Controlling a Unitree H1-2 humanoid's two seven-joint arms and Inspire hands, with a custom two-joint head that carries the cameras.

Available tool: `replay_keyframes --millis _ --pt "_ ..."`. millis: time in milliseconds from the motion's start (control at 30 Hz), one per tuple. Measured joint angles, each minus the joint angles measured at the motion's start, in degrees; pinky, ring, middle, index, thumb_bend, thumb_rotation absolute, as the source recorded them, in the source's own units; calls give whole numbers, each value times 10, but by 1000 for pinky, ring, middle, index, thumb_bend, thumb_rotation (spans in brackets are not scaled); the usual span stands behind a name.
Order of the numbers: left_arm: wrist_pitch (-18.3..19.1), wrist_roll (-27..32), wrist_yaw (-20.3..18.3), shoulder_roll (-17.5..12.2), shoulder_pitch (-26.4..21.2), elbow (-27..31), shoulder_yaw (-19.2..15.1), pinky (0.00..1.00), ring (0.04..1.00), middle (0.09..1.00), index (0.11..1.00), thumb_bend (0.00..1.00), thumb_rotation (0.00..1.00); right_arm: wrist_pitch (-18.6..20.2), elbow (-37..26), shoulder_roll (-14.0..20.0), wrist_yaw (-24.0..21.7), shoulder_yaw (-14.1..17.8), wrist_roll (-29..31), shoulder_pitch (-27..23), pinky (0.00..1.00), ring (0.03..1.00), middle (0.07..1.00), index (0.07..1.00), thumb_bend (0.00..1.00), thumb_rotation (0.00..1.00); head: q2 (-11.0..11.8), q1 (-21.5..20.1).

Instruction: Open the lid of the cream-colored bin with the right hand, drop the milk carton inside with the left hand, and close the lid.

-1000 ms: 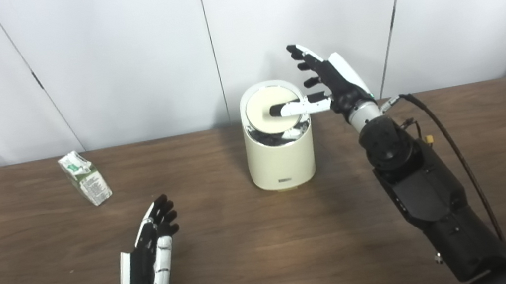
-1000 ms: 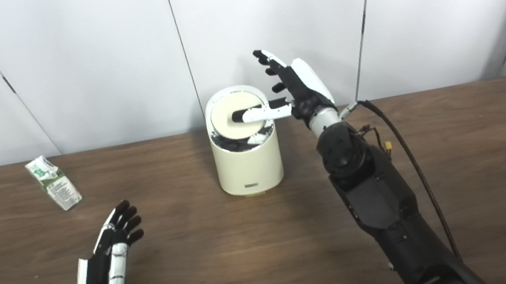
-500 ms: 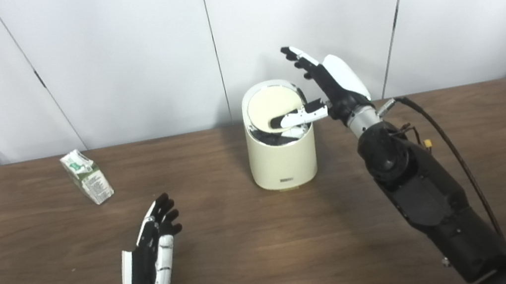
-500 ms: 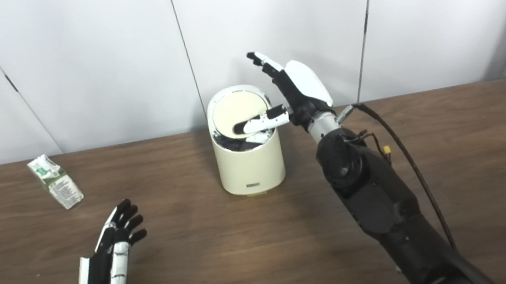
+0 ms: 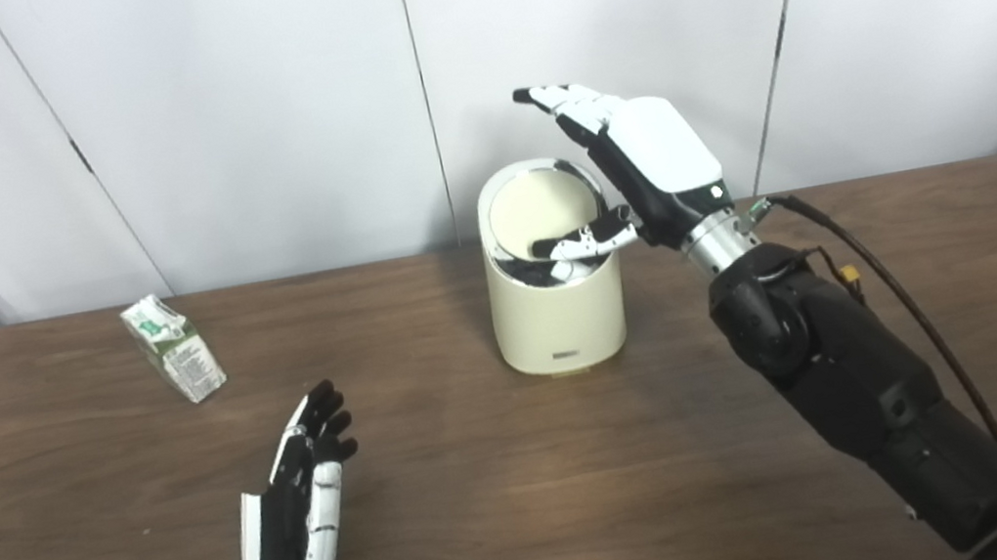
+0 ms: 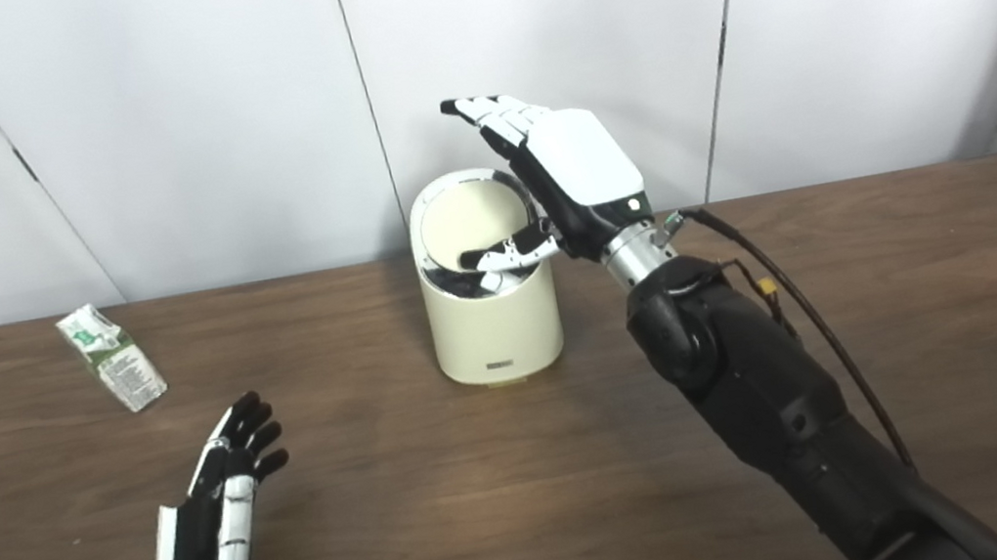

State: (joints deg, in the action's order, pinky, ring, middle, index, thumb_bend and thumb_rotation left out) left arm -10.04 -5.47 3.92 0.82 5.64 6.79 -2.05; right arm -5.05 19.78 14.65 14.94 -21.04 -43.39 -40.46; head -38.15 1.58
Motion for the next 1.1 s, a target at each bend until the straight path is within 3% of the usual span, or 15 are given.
replay_keyframes --millis 133,233,400,600,867,1100 --pt "0 7 0 0 -1 -1 0 809 861 885 914 583 887 -6 3 -22 -15 41 65 11 821 874 872 869 956 237 0 2" --pt "0 6 0 0 -1 -1 1 803 859 885 913 583 884 13 -2 -48 -44 88 138 28 811 871 863 870 944 276 0 2" --pt "0 6 1 0 -2 -1 0 803 861 888 911 578 879 80 -62 -85 -94 173 269 55 829 884 871 878 874 427 0 -1" --pt "0 6 1 0 -3 -1 1 805 861 887 913 586 886 168 -143 -114 -126 251 404 59 857 909 910 871 733 402 4 0" --pt "0 6 1 1 -3 -3 1 798 858 885 911 584 881 211 -209 -94 -135 260 427 142 852 889 901 905 584 523 4 -1" --pt "0 8 1 0 -3 -3 0 809 862 887 916 578 873 210 -265 -55 -168 263 445 237 896 931 939 929 568 723 2 -11"
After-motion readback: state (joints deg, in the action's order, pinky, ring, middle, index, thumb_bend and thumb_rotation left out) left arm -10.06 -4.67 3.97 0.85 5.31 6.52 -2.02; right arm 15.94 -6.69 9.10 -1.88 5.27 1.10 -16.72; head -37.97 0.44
